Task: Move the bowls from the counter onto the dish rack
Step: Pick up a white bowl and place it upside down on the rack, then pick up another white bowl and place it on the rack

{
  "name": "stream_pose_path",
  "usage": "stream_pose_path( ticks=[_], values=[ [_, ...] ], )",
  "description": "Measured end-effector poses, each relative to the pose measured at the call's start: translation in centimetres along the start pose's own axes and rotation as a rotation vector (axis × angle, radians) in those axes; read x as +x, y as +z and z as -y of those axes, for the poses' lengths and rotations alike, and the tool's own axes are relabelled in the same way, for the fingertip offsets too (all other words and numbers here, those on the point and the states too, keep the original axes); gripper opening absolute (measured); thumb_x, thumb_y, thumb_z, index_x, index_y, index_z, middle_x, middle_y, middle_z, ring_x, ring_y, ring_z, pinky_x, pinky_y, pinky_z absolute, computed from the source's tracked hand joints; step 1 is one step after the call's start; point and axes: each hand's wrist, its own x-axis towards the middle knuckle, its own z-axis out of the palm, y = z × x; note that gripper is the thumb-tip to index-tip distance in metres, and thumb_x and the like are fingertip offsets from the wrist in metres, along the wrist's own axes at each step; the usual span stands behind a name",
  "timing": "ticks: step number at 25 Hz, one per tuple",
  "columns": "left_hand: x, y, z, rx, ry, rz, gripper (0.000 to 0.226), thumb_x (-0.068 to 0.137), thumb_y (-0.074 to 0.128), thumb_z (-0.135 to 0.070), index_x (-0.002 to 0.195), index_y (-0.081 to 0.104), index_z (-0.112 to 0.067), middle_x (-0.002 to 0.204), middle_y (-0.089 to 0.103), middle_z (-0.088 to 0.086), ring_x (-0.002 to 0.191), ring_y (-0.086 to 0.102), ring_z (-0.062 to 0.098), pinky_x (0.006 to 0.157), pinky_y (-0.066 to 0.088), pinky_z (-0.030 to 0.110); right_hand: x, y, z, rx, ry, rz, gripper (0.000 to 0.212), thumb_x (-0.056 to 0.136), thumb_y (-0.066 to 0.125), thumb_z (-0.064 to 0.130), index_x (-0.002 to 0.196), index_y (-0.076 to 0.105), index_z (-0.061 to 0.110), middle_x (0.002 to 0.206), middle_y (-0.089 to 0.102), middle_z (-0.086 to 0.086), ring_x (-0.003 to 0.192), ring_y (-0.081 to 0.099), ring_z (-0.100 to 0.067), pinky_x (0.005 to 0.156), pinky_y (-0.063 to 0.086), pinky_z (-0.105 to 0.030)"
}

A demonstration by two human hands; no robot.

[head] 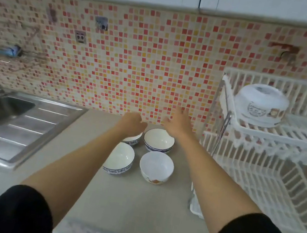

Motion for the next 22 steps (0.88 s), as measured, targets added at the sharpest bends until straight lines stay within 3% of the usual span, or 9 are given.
stream_pose_path(
  ticks=[2, 3, 6, 8, 13, 16, 18, 20, 22],
  values=[
    [-0.1, 4.2, 1.9, -0.033, -0.064, 0.094, 0.035, 0.094, 0.046, -0.023, 0.066, 0.049, -0.002, 0.111, 0.064, 0.027, 0.1, 0.057, 0.035, 0.088, 0.044, 0.034, -0.4, 3.7, -3.7, -0.032, 0.117, 0.036, 0.059, 0.094, 0.051, 0.026, 0.144, 0.027, 0.004, 0.146, 0.033, -0.022, 0.133, 0.037, -0.038, 0.106, 0.035, -0.042],
    [0.1, 6.5, 2.9, -0.048, -0.085, 0.143, 0.033, 0.093, 0.046, -0.021, 0.07, 0.053, 0.001, 0.113, 0.064, 0.028, 0.103, 0.058, 0.036, 0.089, 0.044, 0.035, -0.6, 5.3, -5.5, -0.049, 0.163, 0.058, 0.056, 0.094, 0.051, 0.025, 0.142, 0.031, 0.004, 0.144, 0.036, -0.022, 0.132, 0.038, -0.038, 0.105, 0.036, -0.041],
    [0.7, 13.1, 5.1, -0.029, -0.174, 0.282, 0.042, 0.093, 0.042, -0.028, 0.115, 0.057, 0.005, 0.126, 0.059, 0.023, 0.118, 0.054, 0.037, 0.095, 0.043, 0.033, -0.8, 9.4, -10.0, -0.108, 0.278, 0.147, 0.05, 0.095, 0.048, 0.025, 0.137, 0.035, 0.002, 0.142, 0.04, -0.02, 0.133, 0.037, -0.035, 0.105, 0.036, -0.039],
    [1.0, 16.0, 5.6, -0.059, -0.249, 0.31, 0.047, 0.096, 0.038, -0.03, 0.122, 0.054, 0.005, 0.129, 0.057, 0.023, 0.121, 0.052, 0.036, 0.097, 0.042, 0.033, -0.5, 11.5, -12.1, -0.117, 0.362, 0.225, 0.056, 0.097, 0.046, 0.03, 0.143, 0.028, 0.003, 0.146, 0.035, -0.02, 0.135, 0.038, -0.034, 0.107, 0.034, -0.038],
    [1.2, 19.9, 4.9, -0.284, -0.371, 0.255, 0.052, 0.095, 0.046, -0.026, 0.135, 0.035, 0.004, 0.137, 0.05, 0.022, 0.127, 0.048, 0.037, 0.099, 0.041, 0.036, 0.0, 14.2, -14.8, -0.121, 0.366, 0.334, 0.054, 0.096, 0.048, 0.023, 0.143, 0.031, 0.004, 0.144, 0.044, -0.019, 0.132, 0.043, -0.035, 0.105, 0.036, -0.038],
    [1.0, 20.6, 4.0, -0.433, -0.426, 0.181, 0.05, 0.089, 0.055, -0.014, 0.13, 0.032, 0.003, 0.134, 0.051, 0.023, 0.123, 0.05, 0.039, 0.095, 0.044, 0.038, -0.2, 14.4, -15.3, -0.027, 0.38, 0.333, 0.051, 0.086, 0.052, 0.007, 0.136, 0.039, 0.007, 0.133, 0.054, -0.017, 0.119, 0.054, -0.035, 0.092, 0.045, -0.036],
    [0.4, 20.1, 3.3, -0.593, -0.458, 0.086, 0.048, 0.089, 0.057, -0.017, 0.125, 0.032, 0.003, 0.128, 0.054, 0.02, 0.119, 0.053, 0.037, 0.093, 0.045, 0.038, -0.9, 14.3, -15.4, 0.164, 0.419, 0.24, 0.044, 0.084, 0.056, 0.004, 0.126, 0.042, 0.006, 0.123, 0.058, -0.015, 0.107, 0.058, -0.033, 0.076, 0.047, -0.03],
    [0.0, 19.2, 3.1, -0.81, -0.452, -0.014, 0.039, 0.093, 0.048, -0.033, 0.118, 0.035, -0.006, 0.119, 0.052, 0.008, 0.117, 0.052, 0.032, 0.094, 0.043, 0.034, -2.1, 13.5, -14.6, 0.401, 0.446, 0.105, 0.033, 0.089, 0.061, 0.023, 0.113, 0.044, 0.008, 0.107, 0.06, -0.007, 0.092, 0.057, -0.025, 0.061, 0.042, -0.025],
    [-0.2, 18.1, 3.5, -0.985, -0.399, -0.055, 0.027, 0.089, 0.035, -0.055, 0.102, 0.041, -0.031, 0.115, 0.05, 0.004, 0.115, 0.051, 0.031, 0.101, 0.043, 0.044, -3.4, 12.2, -13.2, 0.606, 0.497, 0.025, 0.053, 0.084, 0.05, 0.06, 0.101, 0.045, 0.011, 0.086, 0.057, 0.002, 0.083, 0.057, -0.022, 0.059, 0.044, -0.025]
  ],
)
